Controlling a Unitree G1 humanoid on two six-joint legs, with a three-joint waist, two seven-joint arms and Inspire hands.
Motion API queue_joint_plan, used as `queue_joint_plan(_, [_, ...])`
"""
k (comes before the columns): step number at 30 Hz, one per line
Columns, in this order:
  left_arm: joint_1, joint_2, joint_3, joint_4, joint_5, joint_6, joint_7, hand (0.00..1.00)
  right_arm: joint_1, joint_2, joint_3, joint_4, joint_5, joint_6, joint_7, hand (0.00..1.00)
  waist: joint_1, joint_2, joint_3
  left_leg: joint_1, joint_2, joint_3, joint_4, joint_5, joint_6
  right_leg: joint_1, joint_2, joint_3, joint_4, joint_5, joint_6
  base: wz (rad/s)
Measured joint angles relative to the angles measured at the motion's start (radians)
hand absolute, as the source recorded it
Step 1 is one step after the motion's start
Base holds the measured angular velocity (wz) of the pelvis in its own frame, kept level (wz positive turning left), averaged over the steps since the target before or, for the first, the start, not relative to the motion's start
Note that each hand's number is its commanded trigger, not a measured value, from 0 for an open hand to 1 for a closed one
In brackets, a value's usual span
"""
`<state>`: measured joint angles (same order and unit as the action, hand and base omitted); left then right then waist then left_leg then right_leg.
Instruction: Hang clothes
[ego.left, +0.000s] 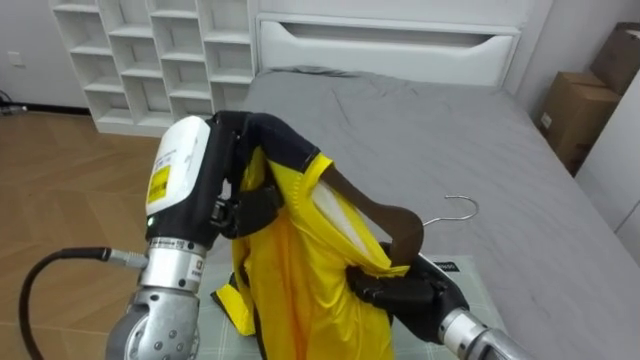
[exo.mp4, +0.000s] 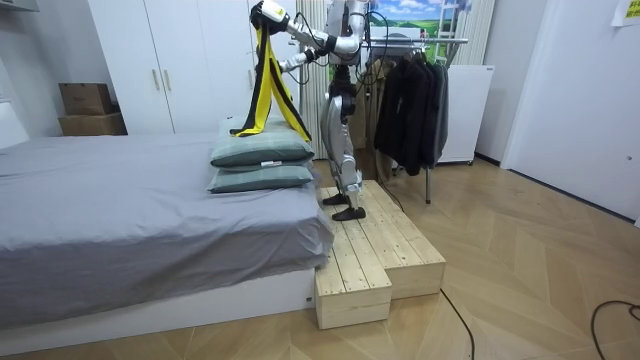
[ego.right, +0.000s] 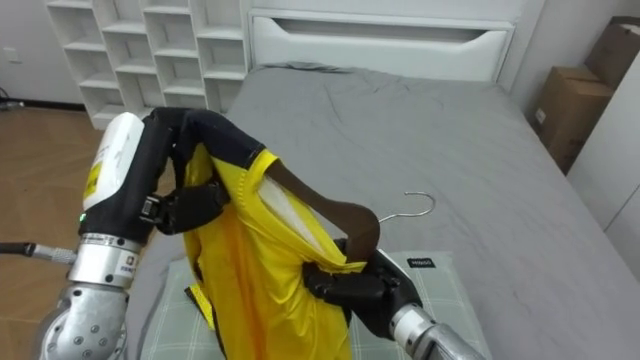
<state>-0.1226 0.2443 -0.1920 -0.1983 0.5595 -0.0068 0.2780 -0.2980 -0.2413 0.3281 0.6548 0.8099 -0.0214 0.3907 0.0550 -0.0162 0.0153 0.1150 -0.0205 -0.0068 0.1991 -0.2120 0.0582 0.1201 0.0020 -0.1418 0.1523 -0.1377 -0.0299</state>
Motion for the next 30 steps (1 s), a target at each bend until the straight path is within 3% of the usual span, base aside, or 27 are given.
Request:
queue_joint_plan(6, [0.0,0.025,0.001,0.002,-0.046,-0.001,0.001,0.0,0.0,-0.022,-0.011,0.0,-0.064,0.001,-0.001,1.0,-0.002,-0.012,0.0014,0.0,-0.001,-0.001,0.0,0.0,0.0,0.0,-0.002,-0.003,0.001,0.0,0.0,0.0])
queue_joint_plan(14, [0.01,0.017,0.001,0.102,-0.077,-0.001,-0.007,0.0,-0.002,-0.042,-0.106,0.0,-0.338,0.002,-0.005,1.0,-0.005,-0.017,0.0009,-0.002,-0.002,0.0,-0.001,0.0,0.0,-0.002,-0.001,0.002,0.0,0.0,0.001,0.0])
queue_joint_plan(20, [0.01,-0.002,0.001,0.115,-0.08,-0.002,-0.007,0.0,-0.002,-0.065,-0.117,0.0,-0.347,0.002,0.008,1.0,-0.007,-0.018,0.0001,0.0,0.0,0.003,0.0,0.0,0.0,-0.003,-0.001,0.003,0.0,0.0,0.001,0.0])
queue_joint_plan(25, [0.01,0.002,0.005,0.115,-0.095,-0.002,-0.016,0.0,-0.001,-0.078,-0.131,0.0,-0.353,0.002,0.018,1.0,-0.032,-0.019,-0.0012,0.002,0.0,0.004,0.0,0.0,0.0,0.0,-0.002,0.003,-0.001,0.0,0.001,-0.02])
queue_joint_plan(30, [0.01,0.013,0.016,0.129,-0.094,-0.002,-0.047,0.0,-0.001,-0.106,-0.162,-0.021,-0.469,0.002,0.021,1.0,-0.049,-0.018,-0.0035,0.001,0.0,0.005,0.0,0.0,0.0,-0.003,-0.002,0.004,0.001,0.0,0.001,0.0])
